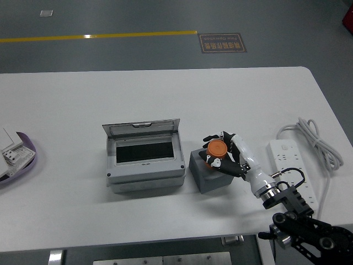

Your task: Pick up the cylinder from the cube,place it in the box,flap close box

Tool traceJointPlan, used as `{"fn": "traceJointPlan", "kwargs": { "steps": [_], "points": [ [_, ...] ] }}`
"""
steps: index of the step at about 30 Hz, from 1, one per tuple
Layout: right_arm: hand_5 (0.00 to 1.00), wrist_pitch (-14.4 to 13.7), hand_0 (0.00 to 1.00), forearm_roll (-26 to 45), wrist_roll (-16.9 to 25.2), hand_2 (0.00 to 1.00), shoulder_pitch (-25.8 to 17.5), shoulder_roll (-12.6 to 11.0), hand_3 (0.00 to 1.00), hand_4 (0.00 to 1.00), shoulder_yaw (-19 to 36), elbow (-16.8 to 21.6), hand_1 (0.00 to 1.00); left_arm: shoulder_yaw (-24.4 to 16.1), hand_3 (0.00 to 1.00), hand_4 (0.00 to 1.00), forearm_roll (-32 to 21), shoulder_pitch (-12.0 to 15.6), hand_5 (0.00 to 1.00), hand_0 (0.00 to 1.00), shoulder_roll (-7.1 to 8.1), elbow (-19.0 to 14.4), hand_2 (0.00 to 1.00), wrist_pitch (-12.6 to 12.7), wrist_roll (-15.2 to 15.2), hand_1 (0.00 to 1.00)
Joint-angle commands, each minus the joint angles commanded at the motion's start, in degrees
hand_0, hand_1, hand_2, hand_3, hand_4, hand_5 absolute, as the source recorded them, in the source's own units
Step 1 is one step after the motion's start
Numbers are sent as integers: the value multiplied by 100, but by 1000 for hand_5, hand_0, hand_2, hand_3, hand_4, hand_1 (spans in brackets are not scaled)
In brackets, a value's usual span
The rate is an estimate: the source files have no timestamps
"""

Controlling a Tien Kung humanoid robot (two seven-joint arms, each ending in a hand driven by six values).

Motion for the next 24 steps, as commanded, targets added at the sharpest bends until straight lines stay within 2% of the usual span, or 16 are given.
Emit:
{"fn": "traceJointPlan", "kwargs": {
  "steps": [8,9,14,15,20,21,24],
  "points": [
    [171,-35,520,17,6,515,15,15,552,818,-31,7,554,2,667,778,-4,7,160,535,-8,0,600,0,1,591],
    [55,-41,541,17,3,530,17,16,566,543,-31,7,521,5,668,780,-10,8,160,535,-10,2,600,0,2,590],
    [55,-67,541,28,-15,530,22,16,566,543,-17,0,521,10,668,780,-14,10,160,535,-16,1,600,1,3,590],
    [2,-70,575,28,-21,516,22,15,539,395,-15,0,514,8,667,781,-13,10,160,534,-16,1,600,1,3,590],
    [2,-99,575,14,-63,516,27,13,539,395,-21,16,514,-12,667,781,2,10,160,534,-17,-4,600,1,3,590],
    [2,-109,517,5,-76,487,28,14,499,152,-22,24,492,-17,669,784,6,10,160,534,-18,-5,601,0,3,590],
    [2,-130,517,-25,-115,487,31,17,499,152,-21,56,492,-26,669,784,13,11,160,534,-21,-7,601,0,3,590]
  ]
}}
